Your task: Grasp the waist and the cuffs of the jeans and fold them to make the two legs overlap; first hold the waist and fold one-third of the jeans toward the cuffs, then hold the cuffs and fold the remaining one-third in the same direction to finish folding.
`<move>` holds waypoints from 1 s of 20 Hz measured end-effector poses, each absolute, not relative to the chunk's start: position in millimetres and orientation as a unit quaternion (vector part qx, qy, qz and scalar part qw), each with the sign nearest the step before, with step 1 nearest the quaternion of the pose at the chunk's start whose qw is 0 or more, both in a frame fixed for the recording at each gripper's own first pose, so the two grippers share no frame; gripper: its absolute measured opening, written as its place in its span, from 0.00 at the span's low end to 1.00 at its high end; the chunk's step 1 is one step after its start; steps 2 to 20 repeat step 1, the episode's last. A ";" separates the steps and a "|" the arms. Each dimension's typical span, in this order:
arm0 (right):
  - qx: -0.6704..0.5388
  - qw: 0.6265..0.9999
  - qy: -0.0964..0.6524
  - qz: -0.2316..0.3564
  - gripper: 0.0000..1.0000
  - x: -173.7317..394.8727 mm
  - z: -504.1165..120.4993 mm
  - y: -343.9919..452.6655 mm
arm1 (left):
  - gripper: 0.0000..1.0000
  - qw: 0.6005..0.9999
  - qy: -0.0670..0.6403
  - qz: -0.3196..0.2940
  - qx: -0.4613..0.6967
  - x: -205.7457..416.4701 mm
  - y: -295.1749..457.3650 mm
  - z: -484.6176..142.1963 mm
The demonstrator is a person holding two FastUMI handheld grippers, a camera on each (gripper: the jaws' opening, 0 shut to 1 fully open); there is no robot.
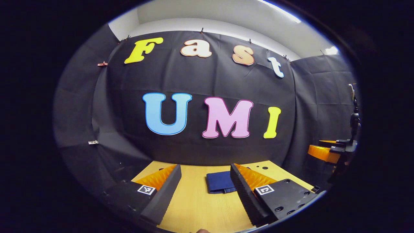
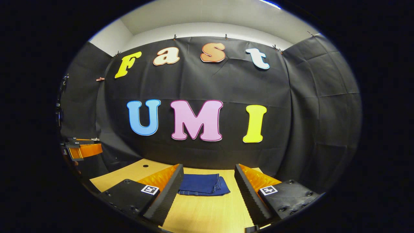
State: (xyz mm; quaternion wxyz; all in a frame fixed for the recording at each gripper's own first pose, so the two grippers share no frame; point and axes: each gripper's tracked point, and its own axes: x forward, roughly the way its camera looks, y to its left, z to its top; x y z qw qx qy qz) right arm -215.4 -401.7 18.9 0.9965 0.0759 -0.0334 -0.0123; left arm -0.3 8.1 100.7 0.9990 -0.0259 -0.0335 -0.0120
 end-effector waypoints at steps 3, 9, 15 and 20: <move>0.075 0.997 -0.033 -0.011 0.96 -214.8 17.6 -398.5 | 0.96 0.999 -0.033 -0.010 -0.021 1.8 10.2 96.6; 0.075 0.997 -0.033 -0.011 0.96 -214.8 17.6 -398.5 | 0.96 0.999 -0.033 -0.010 -0.021 1.8 10.2 96.6; 0.075 0.997 -0.033 -0.011 0.96 -214.8 17.6 -398.5 | 0.96 0.999 -0.033 -0.010 -0.021 1.8 10.2 96.6; 0.075 0.997 -0.033 -0.011 0.96 -214.8 17.6 -398.5 | 0.96 0.999 -0.033 -0.010 -0.021 1.8 10.2 96.6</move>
